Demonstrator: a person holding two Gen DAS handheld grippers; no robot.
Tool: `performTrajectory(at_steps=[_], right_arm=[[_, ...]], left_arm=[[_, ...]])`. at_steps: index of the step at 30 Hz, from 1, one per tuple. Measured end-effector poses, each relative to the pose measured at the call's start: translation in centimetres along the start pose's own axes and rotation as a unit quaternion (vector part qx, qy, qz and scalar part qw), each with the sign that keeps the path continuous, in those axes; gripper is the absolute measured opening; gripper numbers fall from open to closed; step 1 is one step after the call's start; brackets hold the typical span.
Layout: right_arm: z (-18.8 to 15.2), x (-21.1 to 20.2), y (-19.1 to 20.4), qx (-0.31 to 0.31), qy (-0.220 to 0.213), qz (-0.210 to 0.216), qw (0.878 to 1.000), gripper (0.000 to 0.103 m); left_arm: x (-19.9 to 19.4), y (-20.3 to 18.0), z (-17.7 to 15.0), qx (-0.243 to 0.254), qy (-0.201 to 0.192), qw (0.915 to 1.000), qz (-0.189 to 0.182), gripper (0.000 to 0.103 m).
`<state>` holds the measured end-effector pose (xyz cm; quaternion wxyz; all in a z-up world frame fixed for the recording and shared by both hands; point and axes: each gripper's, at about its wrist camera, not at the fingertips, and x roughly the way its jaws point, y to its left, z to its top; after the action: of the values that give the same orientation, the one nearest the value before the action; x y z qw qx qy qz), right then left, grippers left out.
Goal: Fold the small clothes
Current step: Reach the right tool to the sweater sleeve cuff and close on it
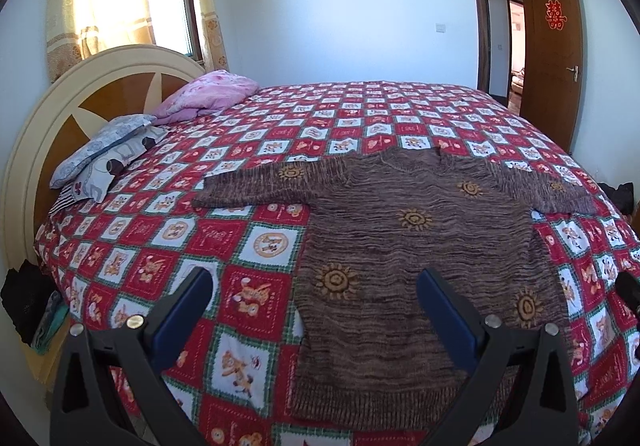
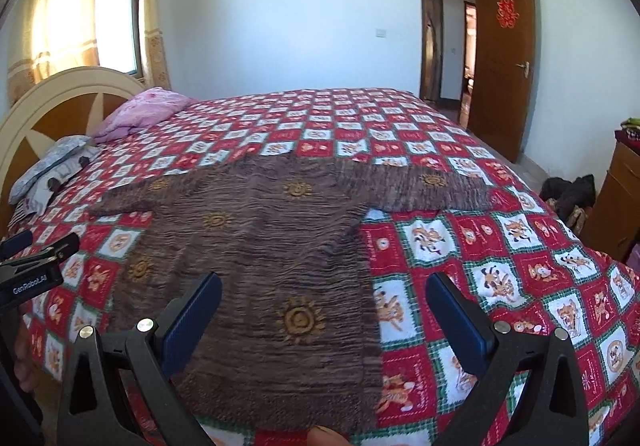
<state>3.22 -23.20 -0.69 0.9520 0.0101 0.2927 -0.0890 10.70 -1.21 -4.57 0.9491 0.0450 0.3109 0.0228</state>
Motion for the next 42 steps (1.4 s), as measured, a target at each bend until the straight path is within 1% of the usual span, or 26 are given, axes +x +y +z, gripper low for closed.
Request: performTrajectory(at_steps=[4, 9, 13, 16, 20, 21, 22, 24, 27, 29, 30, 31, 32, 35, 38, 39, 40, 41, 42], right_arm=[[0.6, 3.0, -2.6, 0.022, 0.022, -0.017, 0.999, 0.102], [1.3, 7.3, -6.9, 0.063, 0.058, -0.038, 0.996, 0.102], [2.4, 10.9, -11.0, 0.101, 0.086, -0.056, 0.99, 0.102], [3.2, 13.3, -14.2, 0.121, 0.098, -0.077, 0.985, 0.102], [4.2, 16.2, -18.5, 0.149, 0.106, -0.091, 0.979, 0.101], [4.5, 17.0, -19.6, 0.161, 0.109, -0.097, 0.976, 0.099], [4.8, 17.7, -20.8, 0.174, 0.112, -0.099, 0.973, 0.094], [5.3, 19.1, -22.8, 0.197, 0.119, -0.102, 0.968, 0.087], [6.5, 21.0, -25.5, 0.222, 0.115, -0.109, 0.962, 0.085], [7.3, 22.1, -26.7, 0.228, 0.11, -0.106, 0.961, 0.08], [7.6, 22.8, -27.1, 0.231, 0.111, -0.106, 0.961, 0.073], [7.9, 23.4, -27.4, 0.233, 0.114, -0.106, 0.96, 0.069], [8.2, 24.2, -27.8, 0.237, 0.117, -0.103, 0.959, 0.068], [8.7, 26.1, -28.4, 0.24, 0.126, -0.099, 0.957, 0.061], [9.1, 27.6, -28.1, 0.225, 0.128, -0.095, 0.961, 0.054], [9.3, 28.0, -27.7, 0.214, 0.129, -0.096, 0.964, 0.046], [9.3, 28.3, -27.5, 0.206, 0.13, -0.096, 0.965, 0.036], [9.4, 28.6, -27.1, 0.194, 0.133, -0.095, 0.967, 0.031], [9.4, 28.8, -26.9, 0.184, 0.135, -0.096, 0.969, 0.022]], left_arm=[[2.7, -1.2, 0.9, 0.009, 0.011, 0.9999, 0.002, 0.103], [5.7, -2.8, 1.9, 0.015, 0.015, 0.9998, 0.005, 0.103], [8.7, -4.0, 3.0, 0.013, 0.021, 0.9996, 0.012, 0.103], [10.8, -4.8, 3.7, 0.017, 0.024, 0.9993, 0.023, 0.103], [13.0, -5.6, 4.3, 0.017, 0.03, 0.9988, 0.034, 0.103], [13.6, -5.9, 4.5, 0.017, 0.033, 0.9987, 0.034, 0.103], [14.2, -6.2, 4.6, 0.018, 0.037, 0.9986, 0.033, 0.103], [15.1, -6.6, 4.7, 0.019, 0.043, 0.9984, 0.03, 0.103], [16.5, -7.4, 4.9, 0.023, 0.052, 0.998, 0.029, 0.103], [17.2, -7.8, 5.1, 0.023, 0.057, 0.9977, 0.028, 0.103], [17.7, -7.9, 5.2, 0.022, 0.06, 0.9975, 0.029, 0.103], [18.1, -8.0, 5.3, 0.021, 0.061, 0.9975, 0.029, 0.103], [18.4, -8.0, 5.3, 0.02, 0.062, 0.9974, 0.03, 0.103], [19.2, -8.1, 5.5, 0.019, 0.065, 0.9971, 0.034, 0.103], [19.8, -7.9, 5.6, 0.019, 0.067, 0.9968, 0.039, 0.103], [19.9, -7.8, 5.6, 0.019, 0.067, 0.9967, 0.041, 0.103], [20.2, -7.7, 5.7, 0.019, 0.068, 0.9966, 0.044, 0.103], [20.4, -7.5, 5.8, 0.017, 0.069, 0.9965, 0.044, 0.103], [20.6, -7.4, 5.8, 0.015, 0.071, 0.9963, 0.045, 0.103]])
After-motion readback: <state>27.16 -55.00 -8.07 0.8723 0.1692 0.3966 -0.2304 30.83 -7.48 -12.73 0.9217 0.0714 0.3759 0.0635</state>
